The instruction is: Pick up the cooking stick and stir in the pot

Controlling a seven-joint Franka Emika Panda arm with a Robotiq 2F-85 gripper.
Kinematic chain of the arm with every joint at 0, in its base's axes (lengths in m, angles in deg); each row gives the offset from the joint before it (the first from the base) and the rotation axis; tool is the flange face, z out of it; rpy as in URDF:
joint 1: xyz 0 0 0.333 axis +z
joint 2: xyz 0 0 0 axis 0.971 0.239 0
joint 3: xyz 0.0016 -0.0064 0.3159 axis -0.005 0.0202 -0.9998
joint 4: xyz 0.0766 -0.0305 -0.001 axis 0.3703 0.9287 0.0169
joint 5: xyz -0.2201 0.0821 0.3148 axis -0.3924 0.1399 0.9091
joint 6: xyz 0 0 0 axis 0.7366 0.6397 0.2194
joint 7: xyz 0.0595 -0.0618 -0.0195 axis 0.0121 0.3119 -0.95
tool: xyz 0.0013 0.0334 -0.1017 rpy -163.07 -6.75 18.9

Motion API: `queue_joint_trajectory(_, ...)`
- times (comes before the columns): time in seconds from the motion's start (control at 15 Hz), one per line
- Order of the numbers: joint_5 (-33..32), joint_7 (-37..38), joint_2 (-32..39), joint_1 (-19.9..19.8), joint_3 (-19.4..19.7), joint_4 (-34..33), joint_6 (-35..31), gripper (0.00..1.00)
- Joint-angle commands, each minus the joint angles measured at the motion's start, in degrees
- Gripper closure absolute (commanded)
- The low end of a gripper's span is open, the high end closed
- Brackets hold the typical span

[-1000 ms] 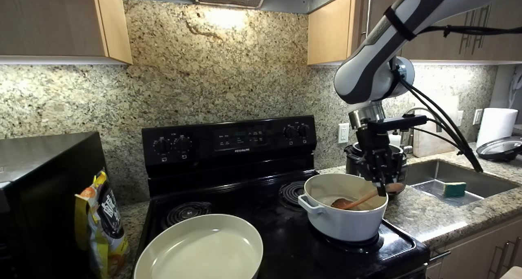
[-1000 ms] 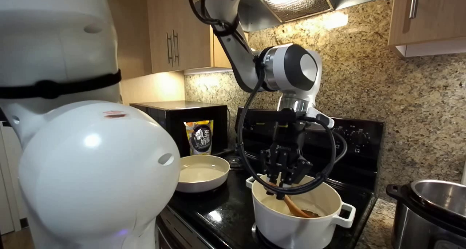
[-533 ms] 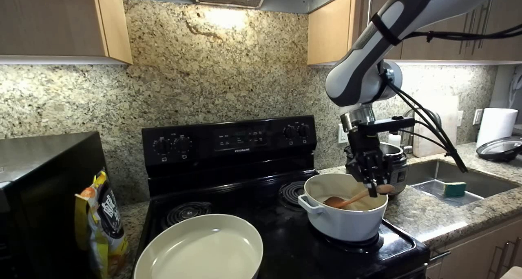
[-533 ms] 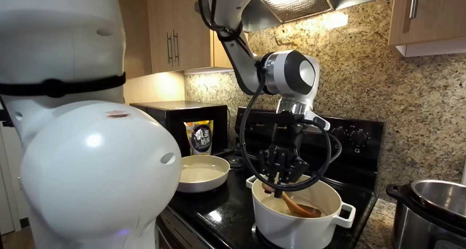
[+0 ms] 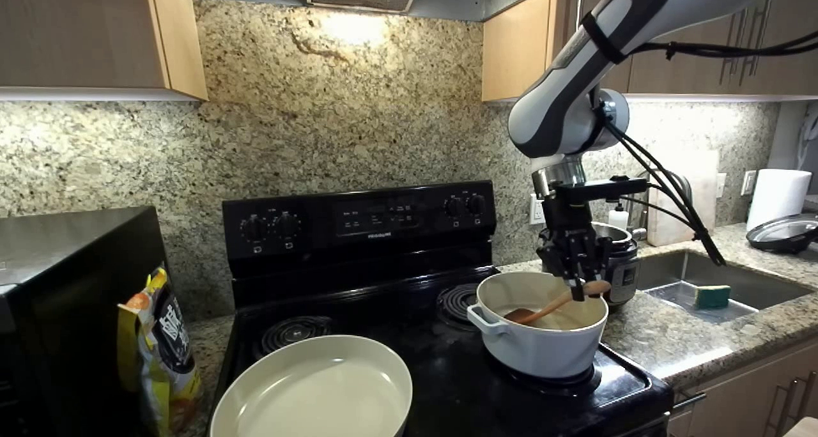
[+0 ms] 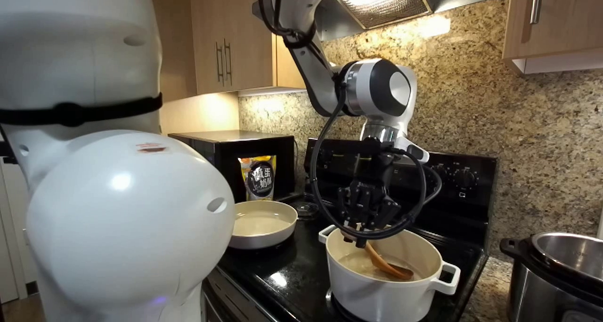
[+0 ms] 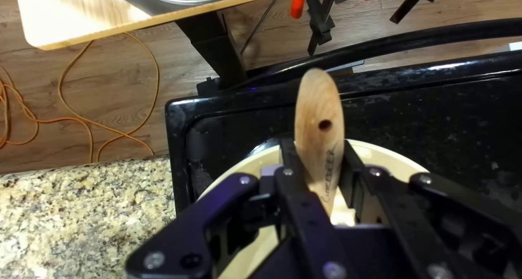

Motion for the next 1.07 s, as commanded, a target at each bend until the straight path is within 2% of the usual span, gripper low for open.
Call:
queue_joint_trajectory(0.0, -1.9, 3.0, 0.1, -1.0, 0.5, -0.7, -1.5, 0.92)
queue_joint_trajectory(0.6, -5.8, 3.3, -2.5, -2.1, 1.2, 0.4, 0.9, 0.92)
queue_joint_trajectory(1.0, -3.3, -1.2, -3.0, -0.1, 0.1, 1.7, 6.4, 0.92)
